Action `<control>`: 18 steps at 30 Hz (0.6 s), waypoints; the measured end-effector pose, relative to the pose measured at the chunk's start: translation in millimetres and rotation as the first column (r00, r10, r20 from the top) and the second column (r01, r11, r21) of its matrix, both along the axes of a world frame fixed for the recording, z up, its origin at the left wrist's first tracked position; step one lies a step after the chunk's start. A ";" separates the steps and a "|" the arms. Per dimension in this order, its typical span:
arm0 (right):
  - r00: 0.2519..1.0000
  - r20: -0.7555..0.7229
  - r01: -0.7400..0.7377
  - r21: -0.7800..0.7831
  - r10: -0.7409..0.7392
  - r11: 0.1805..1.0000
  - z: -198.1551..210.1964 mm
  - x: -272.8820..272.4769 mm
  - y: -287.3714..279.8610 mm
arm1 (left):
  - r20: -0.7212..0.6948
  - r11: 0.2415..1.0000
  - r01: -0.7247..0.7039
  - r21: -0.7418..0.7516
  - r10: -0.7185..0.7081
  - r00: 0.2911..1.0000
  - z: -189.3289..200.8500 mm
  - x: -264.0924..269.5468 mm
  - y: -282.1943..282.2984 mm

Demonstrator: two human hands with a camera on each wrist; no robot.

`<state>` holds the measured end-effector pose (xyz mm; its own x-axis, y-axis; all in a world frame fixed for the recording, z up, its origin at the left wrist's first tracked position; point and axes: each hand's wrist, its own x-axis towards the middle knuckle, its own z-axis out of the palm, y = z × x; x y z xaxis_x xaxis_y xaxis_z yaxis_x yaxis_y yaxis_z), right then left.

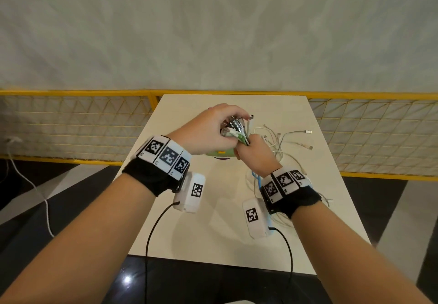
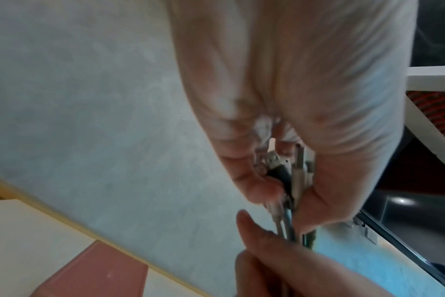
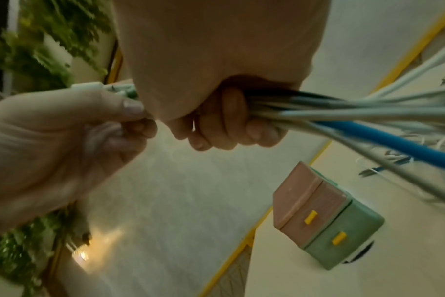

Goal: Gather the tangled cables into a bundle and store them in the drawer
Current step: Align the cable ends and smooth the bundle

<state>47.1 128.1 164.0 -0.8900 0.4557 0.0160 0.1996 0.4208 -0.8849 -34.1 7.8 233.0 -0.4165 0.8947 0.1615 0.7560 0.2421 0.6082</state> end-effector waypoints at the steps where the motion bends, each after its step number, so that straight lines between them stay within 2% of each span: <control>1: 1.000 -0.018 -0.013 -0.034 0.012 0.999 1.9 1.3 -1.0 | -0.001 1.000 0.009 0.002 -0.009 1.000 -2.8 1.5 1.1; 4: 0.995 -0.082 -0.067 -0.096 0.059 0.993 5.7 11.0 -6.2 | -0.003 0.995 0.084 -0.056 -0.084 0.996 -7.3 9.6 4.5; 7: 0.982 -0.158 -0.118 -0.106 0.100 0.987 11.8 26.6 -15.2 | 0.060 0.985 0.155 -0.075 -0.151 0.987 -3.9 16.0 3.9; 9: 0.992 -0.121 -0.057 -0.093 0.045 0.994 7.2 30.9 -14.4 | 0.068 0.987 0.159 -0.022 -0.157 0.985 -4.3 20.3 4.3; 11: 0.997 -0.073 0.007 -0.167 -0.020 0.986 -4.3 33.6 -12.9 | 0.068 0.989 0.138 0.048 -0.141 0.988 -7.7 27.3 7.3; 14: 0.984 -0.119 0.096 -0.261 -0.130 0.961 -10.6 37.7 -15.9 | 0.090 0.980 0.145 0.138 -0.159 0.983 -14.4 34.8 11.2; 18: 0.971 -0.190 0.085 -0.285 -0.143 0.955 8.0 38.2 -18.7 | 0.022 0.953 0.129 0.274 -0.140 0.990 -21.1 44.2 17.8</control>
<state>85.3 109.3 172.0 -0.8221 0.5668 0.0540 0.0330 0.1421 -0.9893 10.0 25.6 211.9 -0.3068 0.8677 0.3911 0.7438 -0.0378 0.6674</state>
